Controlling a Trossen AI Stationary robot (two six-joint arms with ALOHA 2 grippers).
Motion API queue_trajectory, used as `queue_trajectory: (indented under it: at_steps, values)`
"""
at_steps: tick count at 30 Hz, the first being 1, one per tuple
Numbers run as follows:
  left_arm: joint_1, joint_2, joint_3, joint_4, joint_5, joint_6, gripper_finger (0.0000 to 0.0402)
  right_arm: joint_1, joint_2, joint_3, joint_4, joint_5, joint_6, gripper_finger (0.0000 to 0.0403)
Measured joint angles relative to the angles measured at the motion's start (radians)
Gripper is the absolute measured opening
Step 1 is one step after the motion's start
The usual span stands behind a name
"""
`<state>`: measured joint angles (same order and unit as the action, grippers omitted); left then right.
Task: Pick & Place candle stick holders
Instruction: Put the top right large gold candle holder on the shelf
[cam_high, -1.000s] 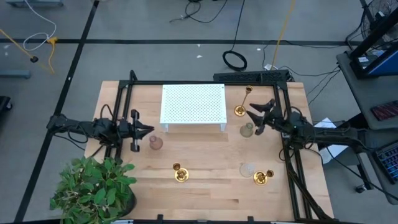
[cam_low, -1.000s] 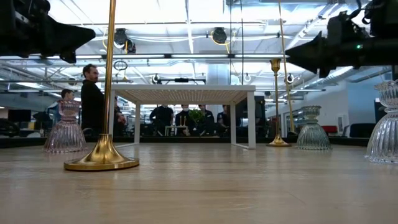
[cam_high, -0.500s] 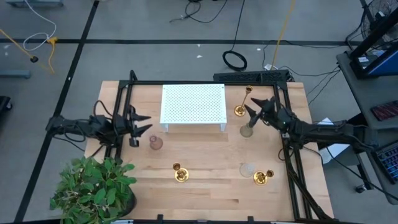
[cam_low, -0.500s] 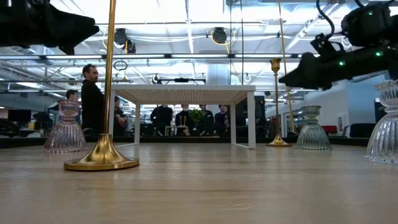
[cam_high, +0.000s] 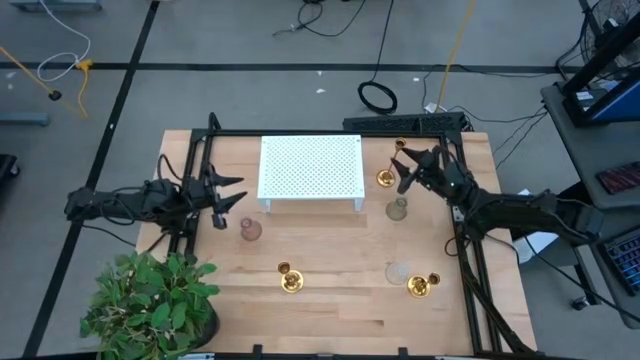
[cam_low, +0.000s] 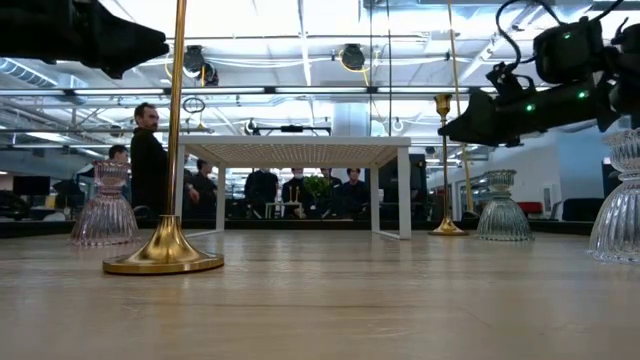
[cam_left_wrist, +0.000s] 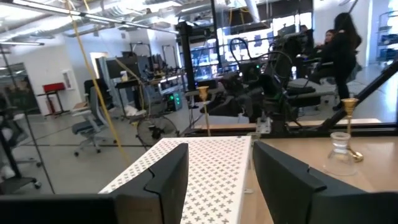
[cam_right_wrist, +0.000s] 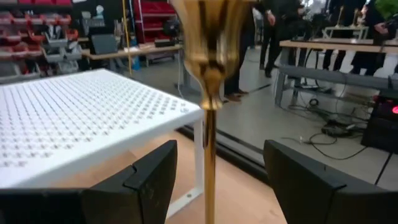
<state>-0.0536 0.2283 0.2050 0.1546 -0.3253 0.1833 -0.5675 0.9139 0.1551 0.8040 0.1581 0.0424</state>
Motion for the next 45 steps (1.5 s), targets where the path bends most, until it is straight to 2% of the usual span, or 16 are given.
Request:
queue_trajectory:
  at_steps: [4,9,14,20,27,33,38,45]
  values:
    - [0.029,0.043,0.0,0.026,-0.001,-0.01,0.0186,-0.037,0.061,0.001,0.061,-0.051,-0.002,0.0228]
    - [0.059,0.073,0.0,0.046,-0.001,-0.011,0.0186,-0.068,0.137,0.008,0.127,-0.134,-0.002,0.0189]
    - [0.077,0.08,0.0,0.06,0.0,-0.03,0.0186,-0.074,0.195,0.037,0.127,-0.134,-0.003,0.0124]
    - [0.08,0.079,0.0,0.057,0.0,-0.043,0.0186,-0.074,0.204,0.042,0.123,-0.134,-0.003,0.0018]
    - [0.08,0.079,0.0,0.051,0.0,-0.058,0.0186,-0.073,0.204,0.042,0.129,-0.134,0.048,0.0011]
    - [0.08,0.079,0.0,0.05,0.001,-0.093,0.0186,-0.037,0.197,0.057,0.223,-0.135,0.114,0.0008]
    - [0.08,0.079,0.0,0.05,0.009,-0.123,0.0186,0.0,0.169,0.181,0.053,-0.131,0.106,0.0008]
    - [0.08,0.079,0.0,0.051,0.009,-0.141,0.0186,0.043,0.159,0.518,-0.546,0.028,-0.015,0.0008]
